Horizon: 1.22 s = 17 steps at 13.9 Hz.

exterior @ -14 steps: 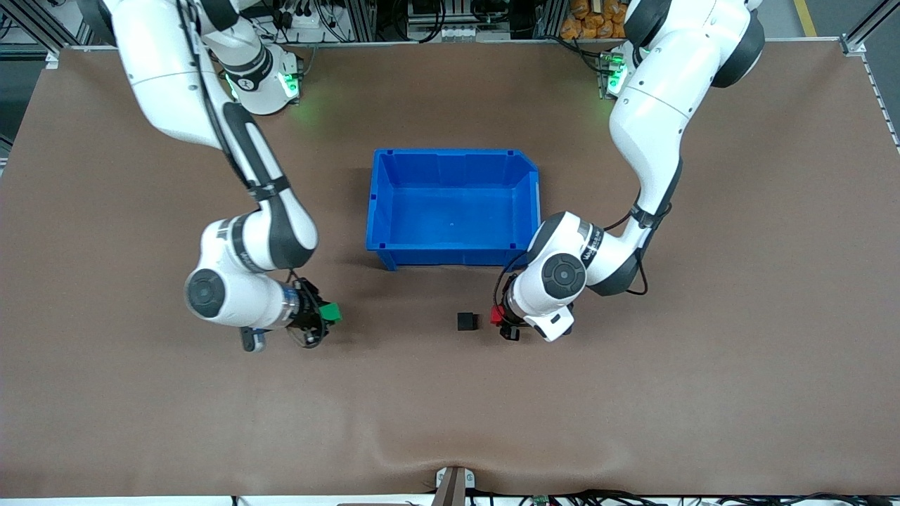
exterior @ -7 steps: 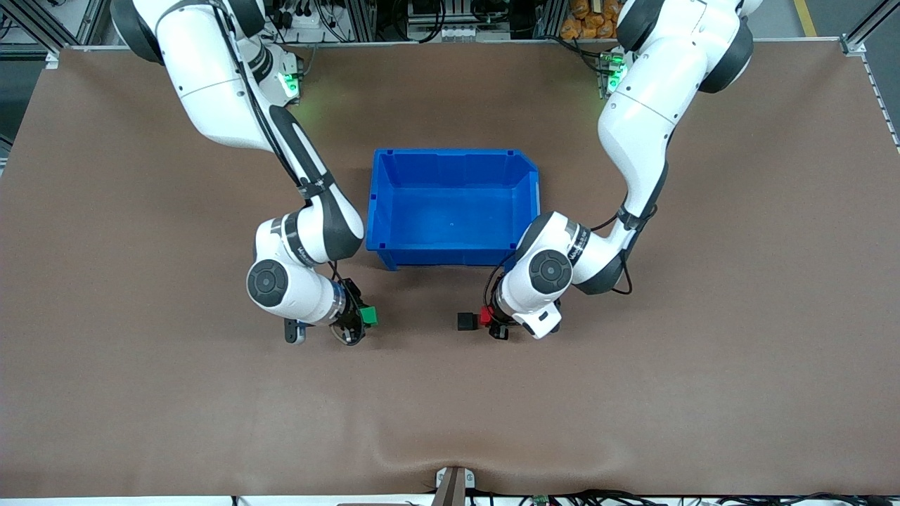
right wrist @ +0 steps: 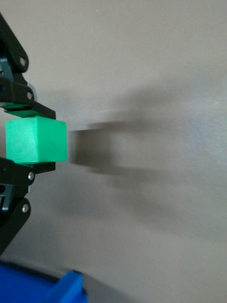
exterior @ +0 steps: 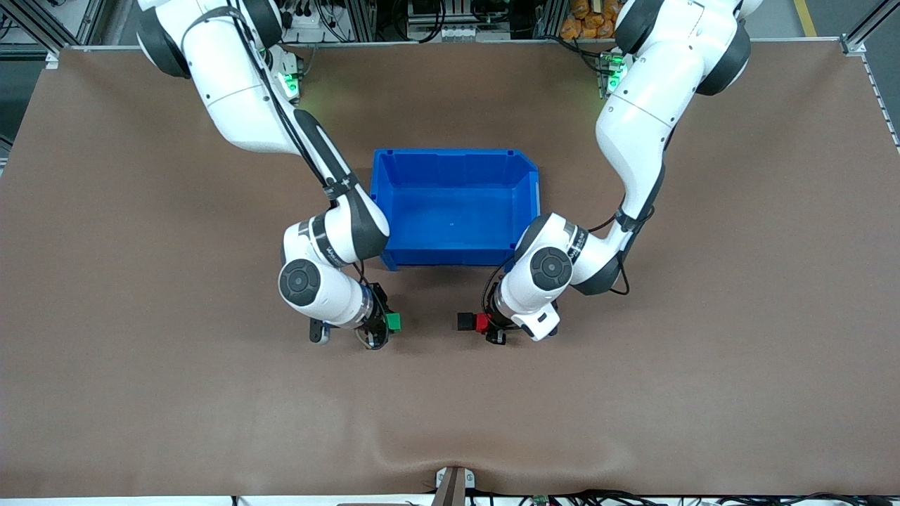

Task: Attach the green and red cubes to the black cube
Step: 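Carry the green and red cubes toward the black cube with both grippers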

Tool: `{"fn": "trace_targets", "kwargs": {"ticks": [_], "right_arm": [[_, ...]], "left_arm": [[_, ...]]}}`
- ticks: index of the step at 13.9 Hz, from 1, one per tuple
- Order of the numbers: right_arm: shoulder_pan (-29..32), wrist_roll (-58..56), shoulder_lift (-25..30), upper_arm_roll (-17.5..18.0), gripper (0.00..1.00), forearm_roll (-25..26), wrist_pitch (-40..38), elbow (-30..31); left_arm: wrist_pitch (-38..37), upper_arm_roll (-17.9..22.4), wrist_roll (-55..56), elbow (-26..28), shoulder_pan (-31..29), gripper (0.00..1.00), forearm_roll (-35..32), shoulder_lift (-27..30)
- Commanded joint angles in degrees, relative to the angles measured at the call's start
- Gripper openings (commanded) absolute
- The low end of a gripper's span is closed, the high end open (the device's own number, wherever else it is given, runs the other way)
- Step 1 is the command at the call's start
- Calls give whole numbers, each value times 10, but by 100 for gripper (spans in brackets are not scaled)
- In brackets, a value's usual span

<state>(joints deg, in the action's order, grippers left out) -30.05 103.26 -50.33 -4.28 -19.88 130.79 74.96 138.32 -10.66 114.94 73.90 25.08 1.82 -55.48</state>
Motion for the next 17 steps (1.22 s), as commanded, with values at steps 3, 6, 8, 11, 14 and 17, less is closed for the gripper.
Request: {"fn": "trace_targets", "kwargs": {"ticks": [3, 6, 8, 11, 14, 17], "right_arm": [[-25, 43, -27, -5, 0, -10, 25, -30], [-38, 70, -30, -6, 0, -10, 25, -39], [-48, 85, -36, -5, 0, -10, 26, -45], [-58, 98, -40, -5, 0, -10, 32, -46], [-69, 98, -59, -5, 0, -10, 56, -61], [-76, 131, -84, -5, 0, -10, 56, -97]], "left_arm": [[8, 13, 8, -17, 19, 25, 7, -14], [8, 21, -10, -13, 22, 100, -2, -7], [-1, 23, -10, -10, 20, 100, -23, 20], [-76, 25, -11, -5, 10, 100, -27, 75], [-134, 19, -28, -3, -31, 100, -27, 133], [-179, 18, -93, 6, -50, 100, -25, 180]]}}
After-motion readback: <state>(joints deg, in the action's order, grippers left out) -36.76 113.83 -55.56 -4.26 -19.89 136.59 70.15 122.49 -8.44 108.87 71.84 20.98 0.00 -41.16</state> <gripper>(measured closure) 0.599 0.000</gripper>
